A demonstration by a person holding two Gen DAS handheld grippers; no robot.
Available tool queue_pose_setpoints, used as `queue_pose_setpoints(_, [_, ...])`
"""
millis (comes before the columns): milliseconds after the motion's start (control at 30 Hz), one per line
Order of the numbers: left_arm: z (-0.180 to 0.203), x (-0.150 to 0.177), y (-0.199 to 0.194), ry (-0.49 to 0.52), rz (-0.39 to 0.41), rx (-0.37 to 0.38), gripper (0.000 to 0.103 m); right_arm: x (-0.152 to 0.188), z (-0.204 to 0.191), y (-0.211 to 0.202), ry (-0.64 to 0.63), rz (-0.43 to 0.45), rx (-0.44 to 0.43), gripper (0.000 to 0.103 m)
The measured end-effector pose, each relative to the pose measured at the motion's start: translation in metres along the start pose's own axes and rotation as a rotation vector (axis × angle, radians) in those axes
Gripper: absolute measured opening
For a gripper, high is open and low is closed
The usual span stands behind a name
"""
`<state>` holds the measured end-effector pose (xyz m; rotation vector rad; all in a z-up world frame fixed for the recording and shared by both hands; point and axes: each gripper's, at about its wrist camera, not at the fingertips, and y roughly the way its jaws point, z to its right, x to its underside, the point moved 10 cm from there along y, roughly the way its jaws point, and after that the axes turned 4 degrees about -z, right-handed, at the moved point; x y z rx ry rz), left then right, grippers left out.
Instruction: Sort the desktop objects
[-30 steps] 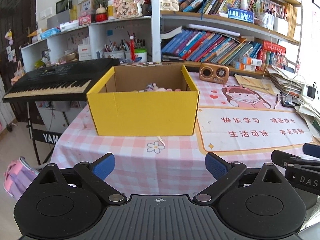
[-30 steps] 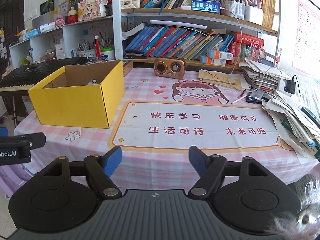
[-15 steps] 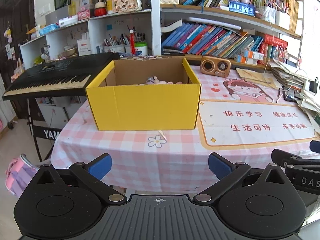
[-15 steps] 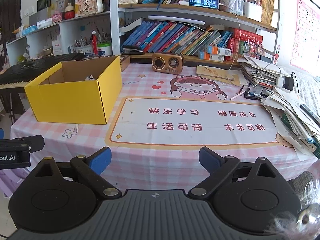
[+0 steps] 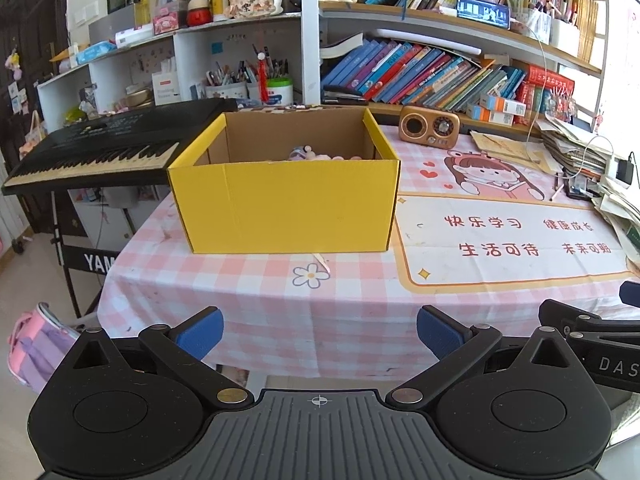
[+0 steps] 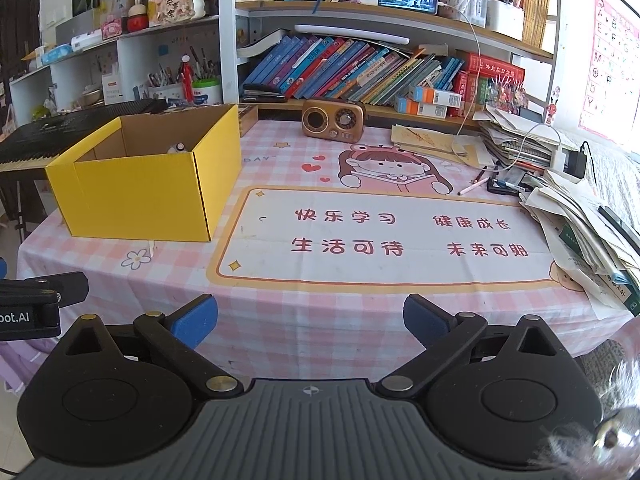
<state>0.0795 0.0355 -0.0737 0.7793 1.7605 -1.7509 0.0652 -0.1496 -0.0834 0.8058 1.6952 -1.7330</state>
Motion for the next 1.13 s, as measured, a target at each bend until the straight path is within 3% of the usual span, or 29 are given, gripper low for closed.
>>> queue_pose_setpoints(1133, [0.0024, 0.0023, 0.0004, -0.017, -0.013, 0.018, 0.103, 0.0065, -0.0047, 0.0048, 0.003, -0.02, -0.016, 0.1])
